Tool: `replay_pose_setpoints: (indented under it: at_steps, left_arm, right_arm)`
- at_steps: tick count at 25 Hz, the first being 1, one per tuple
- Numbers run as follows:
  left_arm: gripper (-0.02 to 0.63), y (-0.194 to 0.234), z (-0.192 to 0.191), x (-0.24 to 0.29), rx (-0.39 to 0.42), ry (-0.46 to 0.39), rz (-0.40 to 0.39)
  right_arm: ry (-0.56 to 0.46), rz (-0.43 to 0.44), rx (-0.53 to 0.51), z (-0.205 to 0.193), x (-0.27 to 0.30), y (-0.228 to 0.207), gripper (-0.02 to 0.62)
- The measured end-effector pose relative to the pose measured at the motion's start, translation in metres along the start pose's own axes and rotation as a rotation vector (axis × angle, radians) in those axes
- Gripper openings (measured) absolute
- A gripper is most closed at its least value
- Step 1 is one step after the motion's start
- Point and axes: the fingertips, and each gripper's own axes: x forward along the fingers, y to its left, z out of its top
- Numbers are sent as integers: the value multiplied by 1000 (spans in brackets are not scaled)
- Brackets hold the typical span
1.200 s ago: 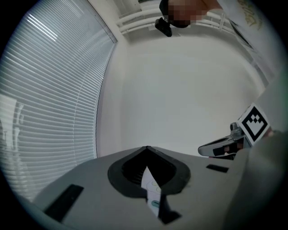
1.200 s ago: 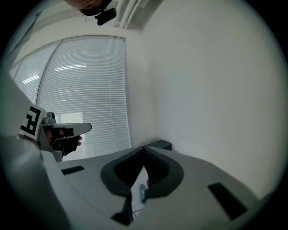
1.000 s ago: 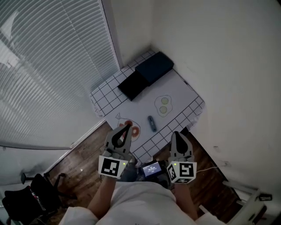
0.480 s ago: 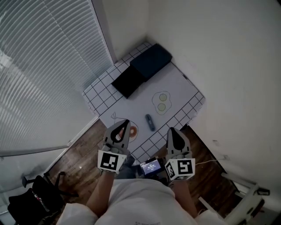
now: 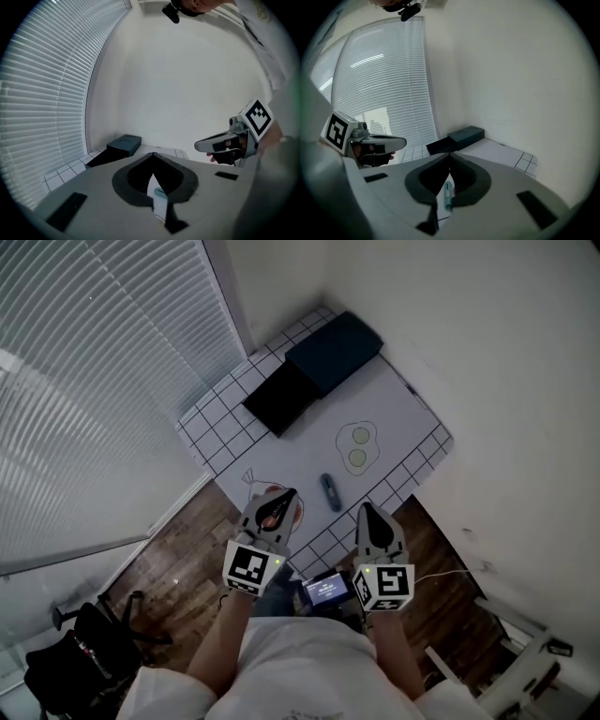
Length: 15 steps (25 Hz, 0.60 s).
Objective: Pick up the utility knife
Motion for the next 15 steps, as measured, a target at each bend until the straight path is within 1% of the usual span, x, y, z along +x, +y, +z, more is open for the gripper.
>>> replay_pose_setpoints:
  at_steps: [9,15]
  left_arm:
    - [6,-1,-49,20,-40,98,-18]
    - [6,-5,-79,33,-40,159,-45]
  right_arm:
    - [111,36,-43,-38,29,3,6]
    - [176,49,-58,-67,41,0,6]
